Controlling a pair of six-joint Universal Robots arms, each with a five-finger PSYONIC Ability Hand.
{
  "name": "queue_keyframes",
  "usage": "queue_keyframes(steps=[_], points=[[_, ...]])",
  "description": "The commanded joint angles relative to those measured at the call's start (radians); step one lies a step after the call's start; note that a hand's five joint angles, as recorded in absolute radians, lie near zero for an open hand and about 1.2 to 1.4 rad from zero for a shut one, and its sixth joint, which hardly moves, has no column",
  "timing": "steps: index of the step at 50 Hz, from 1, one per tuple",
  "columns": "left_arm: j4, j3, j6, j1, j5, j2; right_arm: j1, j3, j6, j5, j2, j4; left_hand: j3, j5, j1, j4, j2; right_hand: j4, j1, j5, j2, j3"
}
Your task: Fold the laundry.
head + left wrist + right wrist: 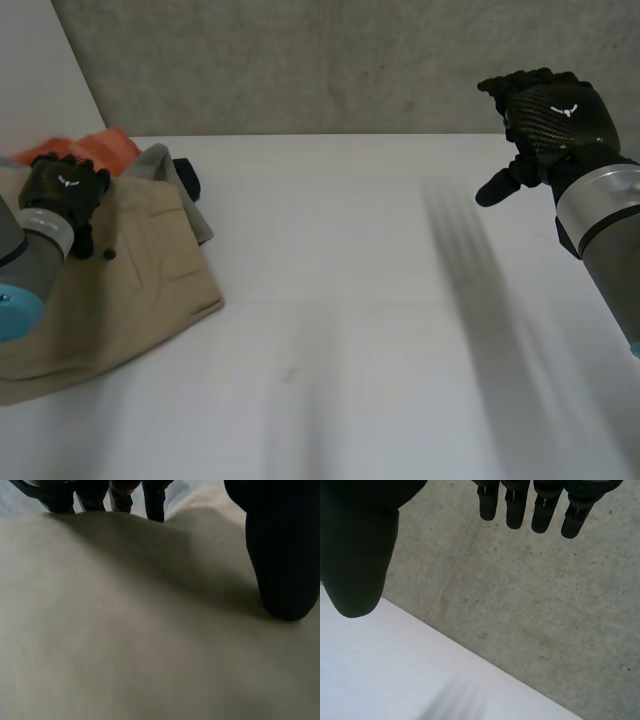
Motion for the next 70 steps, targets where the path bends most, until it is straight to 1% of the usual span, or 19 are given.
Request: queue_keyframes(steps=[1,4,7,11,16,20,26,29,33,34,35,37,40,41,42,50,57,65,70], points=[[0.096,0.024,0.015,0.069,0.092,-0.086,0.000,0.002,-0.003,0.001,0.044,0.000,0.751,0.738,0.750,0.757,0.756,-0.035,-0.056,-0.047,-0.038,-0.039],[0.130,0.013,0.005,0.060,0.100,-0.083,0.000,0.002,-0.014,0.001,0.047,0.000,1.186,1.173,1.185,1.192,1.191,-0.035,-0.056,-0.047,-0.038,-0.039],[0.161,-0.005,-0.016,0.056,0.098,-0.039,0.000,0.002,-0.026,0.002,0.047,0.000,1.187,1.174,1.186,1.193,1.192,-0.035,-0.056,-0.047,-0.038,-0.039],[0.173,-0.029,-0.187,0.010,0.104,0.084,-0.004,-0.004,-0.060,0.002,0.039,-0.009,1.187,1.174,1.186,1.193,1.192,-0.035,-0.056,-0.047,-0.038,-0.039],[0.168,-0.023,-0.483,-0.134,0.179,0.209,-0.017,-0.025,-0.083,0.010,0.032,-0.006,1.187,1.174,1.186,1.193,1.192,-0.035,-0.056,-0.047,-0.038,-0.039],[0.170,-0.002,-0.602,-0.257,0.224,0.251,-0.018,-0.039,-0.085,0.008,0.010,0.001,1.187,1.174,1.186,1.193,1.192,-0.035,-0.056,-0.047,-0.038,-0.039],[0.170,0.133,-0.619,-0.508,0.184,0.074,-0.024,-0.039,-0.098,0.007,0.003,0.001,1.187,1.174,1.186,1.193,1.192,-0.035,-0.056,-0.047,-0.038,-0.039],[0.168,0.194,-0.619,-0.587,0.129,-0.029,-0.037,-0.036,-0.109,0.007,0.003,0.001,1.187,1.174,1.186,1.193,1.192,-0.035,-0.056,-0.047,-0.038,-0.039],[0.179,0.220,-0.617,-0.676,0.120,-0.149,-0.050,-0.036,-0.112,0.004,0.004,0.001,1.187,1.174,1.186,1.193,1.192,-0.035,-0.056,-0.047,-0.038,-0.039],[0.179,0.222,-0.616,-0.690,0.120,-0.169,-0.052,-0.036,-0.114,0.004,0.007,0.001,1.170,1.157,1.169,1.176,1.175,-0.035,-0.056,-0.047,-0.038,-0.039],[0.179,0.233,-0.613,-0.713,0.118,-0.210,-0.055,-0.036,-0.115,0.002,0.016,0.001,0.795,0.782,0.794,0.801,0.800,-0.035,-0.056,-0.047,-0.038,-0.039],[0.171,0.234,-0.590,-0.730,0.117,-0.241,-0.057,-0.036,-0.127,0.002,0.035,0.003,0.522,0.509,0.521,0.528,0.527,-0.035,-0.056,-0.047,-0.038,-0.039],[0.165,0.221,-0.545,-0.731,0.117,-0.234,-0.057,-0.039,-0.169,0.002,0.075,0.007,0.287,0.274,0.286,0.293,0.292,-0.035,-0.056,-0.047,-0.038,-0.039],[0.158,0.199,-0.507,-0.734,0.115,-0.209,-0.057,-0.041,-0.181,0.002,0.081,0.009,0.022,0.008,0.021,0.028,0.026,-0.035,-0.056,-0.047,-0.038,-0.039],[0.154,0.190,-0.493,-0.734,0.115,-0.197,-0.058,-0.041,-0.195,0.002,0.084,0.010,-0.028,-0.041,-0.028,-0.021,-0.023,-0.035,-0.056,-0.047,-0.038,-0.039],[0.127,0.063,-0.418,-0.687,0.108,0.061,-0.050,-0.062,-0.298,0.001,0.085,0.056,-0.008,-0.021,-0.008,-0.001,-0.003,-0.035,-0.056,-0.047,-0.038,-0.039],[0.061,-0.014,-0.412,-0.586,0.114,0.194,-0.044,-0.122,-0.352,-0.024,0.081,0.306,0.001,-0.012,0.001,0.007,0.006,-0.035,-0.056,-0.047,-0.038,-0.039],[-0.051,0.087,-0.404,-0.481,0.138,0.083,-0.041,-0.144,-0.263,-0.080,0.102,0.388,0.016,0.003,0.015,0.022,0.021,-0.035,-0.056,-0.047,-0.038,-0.039],[-0.204,0.234,-0.332,-0.402,0.235,-0.094,-0.044,-0.182,-0.218,-0.159,0.220,0.391,0.019,0.006,0.018,0.025,0.024,-0.035,-0.056,-0.047,-0.038,-0.039]])
